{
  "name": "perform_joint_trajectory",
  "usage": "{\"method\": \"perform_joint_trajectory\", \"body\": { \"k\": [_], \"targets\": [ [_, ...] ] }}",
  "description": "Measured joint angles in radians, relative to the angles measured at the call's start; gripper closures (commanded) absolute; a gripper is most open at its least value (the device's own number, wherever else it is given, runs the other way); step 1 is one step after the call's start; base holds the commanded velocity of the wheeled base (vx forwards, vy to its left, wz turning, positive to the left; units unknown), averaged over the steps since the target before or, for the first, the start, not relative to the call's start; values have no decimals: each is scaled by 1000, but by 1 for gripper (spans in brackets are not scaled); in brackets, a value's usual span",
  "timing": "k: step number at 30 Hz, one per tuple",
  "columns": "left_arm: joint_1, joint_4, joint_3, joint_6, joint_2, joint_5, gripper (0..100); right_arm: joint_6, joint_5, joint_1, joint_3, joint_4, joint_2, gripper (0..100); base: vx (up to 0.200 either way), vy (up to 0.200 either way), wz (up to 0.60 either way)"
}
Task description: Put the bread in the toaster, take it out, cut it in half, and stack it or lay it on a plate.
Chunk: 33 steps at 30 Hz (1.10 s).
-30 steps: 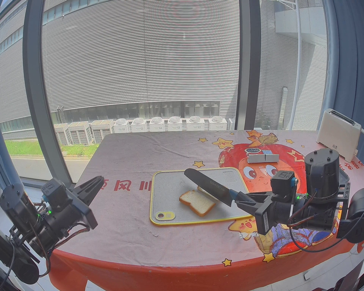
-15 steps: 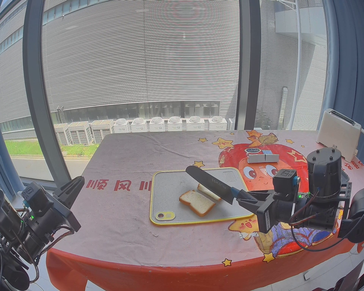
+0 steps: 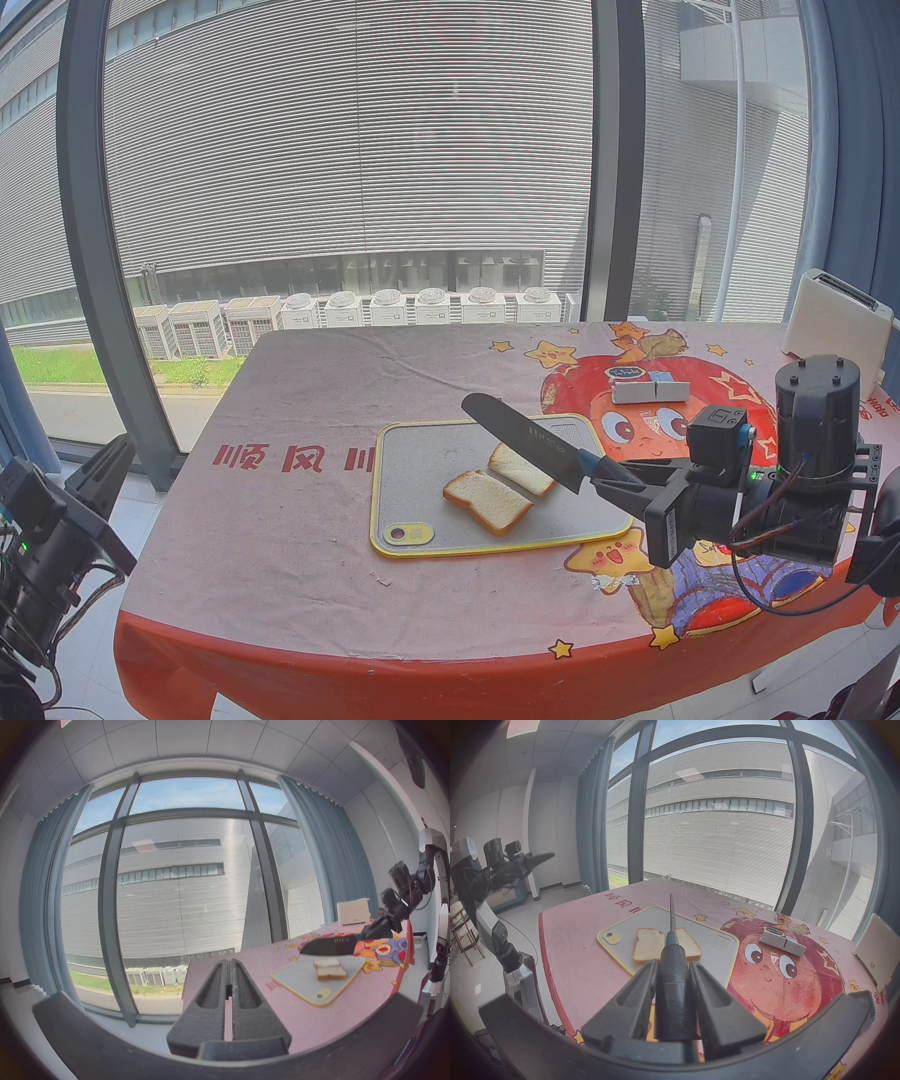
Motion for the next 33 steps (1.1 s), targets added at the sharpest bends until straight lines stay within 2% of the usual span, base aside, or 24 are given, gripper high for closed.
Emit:
{"method": "perform_joint_trajectory", "body": {
  "k": [8, 15, 18, 21, 23, 25, 29, 33],
  "targets": [
    [42, 400, 0, 20, -291, -11, 100, 0, 1, -1, -2, 0, -17, 100, 0, 0, 0],
    [73, 792, 0, 31, -633, -16, 100, 0, 3, 0, -3, 0, -32, 100, 0, 0, 0],
    [93, 980, 0, 20, -779, -19, 100, 0, 4, 0, -4, 0, -39, 100, 0, 0, 0],
    [118, 1134, 0, -11, -914, -16, 100, 0, 6, 0, -4, 0, -45, 100, 0, 0, 0],
    [137, 1197, 0, -55, -990, 1, 100, 0, 9, 1, -4, 0, -49, 100, 0, 0, 0],
    [152, 1220, 0, -85, -1038, 28, 100, 1, 10, 1, -4, -1, -53, 100, 0, 0, 0],
    [167, 1223, 0, -96, -1094, 37, 100, 1, 11, 1, -5, -1, -60, 100, 0, 0, 0],
    [171, 1223, 0, -92, -1119, 5, 100, 1, 12, 1, -4, 0, -64, 100, 0, 0, 0]
  ]
}}
